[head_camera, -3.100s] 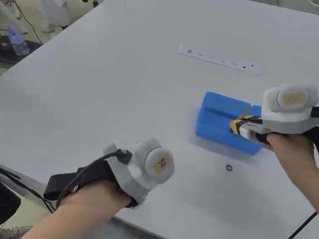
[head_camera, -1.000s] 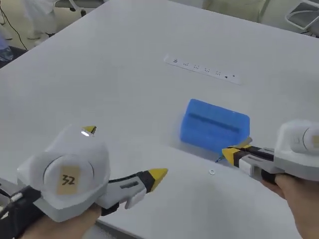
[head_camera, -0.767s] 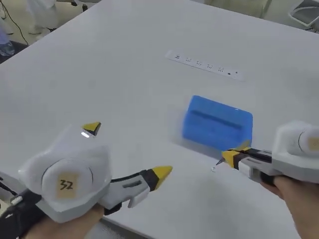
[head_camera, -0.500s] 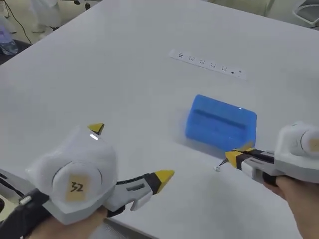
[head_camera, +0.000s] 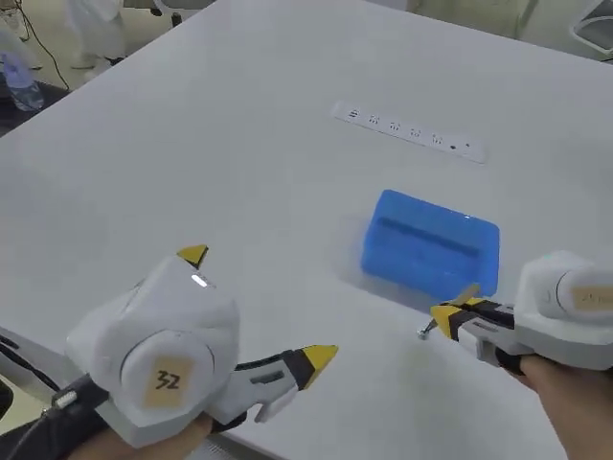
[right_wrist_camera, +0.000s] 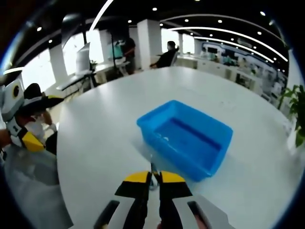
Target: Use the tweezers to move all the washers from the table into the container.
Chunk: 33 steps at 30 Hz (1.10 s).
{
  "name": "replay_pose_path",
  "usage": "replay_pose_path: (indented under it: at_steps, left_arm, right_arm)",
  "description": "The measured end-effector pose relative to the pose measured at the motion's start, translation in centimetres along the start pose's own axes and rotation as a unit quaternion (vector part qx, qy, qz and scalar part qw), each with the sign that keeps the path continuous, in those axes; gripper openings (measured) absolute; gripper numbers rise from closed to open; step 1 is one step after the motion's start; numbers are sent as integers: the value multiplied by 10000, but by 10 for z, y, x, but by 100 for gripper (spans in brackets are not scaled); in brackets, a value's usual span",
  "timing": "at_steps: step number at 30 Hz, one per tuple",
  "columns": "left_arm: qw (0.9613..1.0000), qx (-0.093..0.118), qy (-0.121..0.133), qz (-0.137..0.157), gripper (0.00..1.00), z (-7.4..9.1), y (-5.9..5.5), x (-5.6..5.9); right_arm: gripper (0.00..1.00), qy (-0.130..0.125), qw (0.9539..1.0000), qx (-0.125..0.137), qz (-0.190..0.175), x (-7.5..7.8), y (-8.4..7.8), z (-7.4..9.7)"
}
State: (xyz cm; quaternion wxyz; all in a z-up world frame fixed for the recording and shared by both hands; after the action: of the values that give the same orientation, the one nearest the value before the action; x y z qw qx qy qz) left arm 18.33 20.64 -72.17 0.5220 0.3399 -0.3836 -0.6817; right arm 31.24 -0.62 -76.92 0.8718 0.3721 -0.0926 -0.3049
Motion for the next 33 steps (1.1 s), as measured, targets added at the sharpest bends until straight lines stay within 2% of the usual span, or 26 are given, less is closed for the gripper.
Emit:
replay_pose_path:
  at_steps: [4, 12, 22, 33]
  left_arm:
    - [10000, -61, 45, -45, 99, 0, -1, -1]
    - [9999, -17, 109, -37, 99, 2, 0, -3]
    - [9998, -64, 113, -121, 99, 1, -1, -2]
    - [9998, -98, 127, -119, 99, 2, -2, -3]
  right_arm:
    - [3, -54, 10000, 20, 6, 0, -2, 1]
    - [3, -63, 10000, 31, 60, 2, 3, 4]
    - [3, -143, 9988, 433, 171, 10, 37, 21]
    - [3, -239, 9978, 595, 187, 14, 50, 30]
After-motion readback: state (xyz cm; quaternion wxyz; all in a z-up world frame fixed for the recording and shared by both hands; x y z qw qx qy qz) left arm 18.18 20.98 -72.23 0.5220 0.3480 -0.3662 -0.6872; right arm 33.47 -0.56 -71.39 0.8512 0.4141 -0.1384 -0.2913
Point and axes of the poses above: the centre of the closed fingertips' face, and the gripper's own axes: z roughly backward along the fingers, x roughly to its right, y roughly out of its top, the point moved 7 cm from there along z, roughly backward along the fingers, and after that the axes turned 3 degrees about -x, right-handed, at the moved point
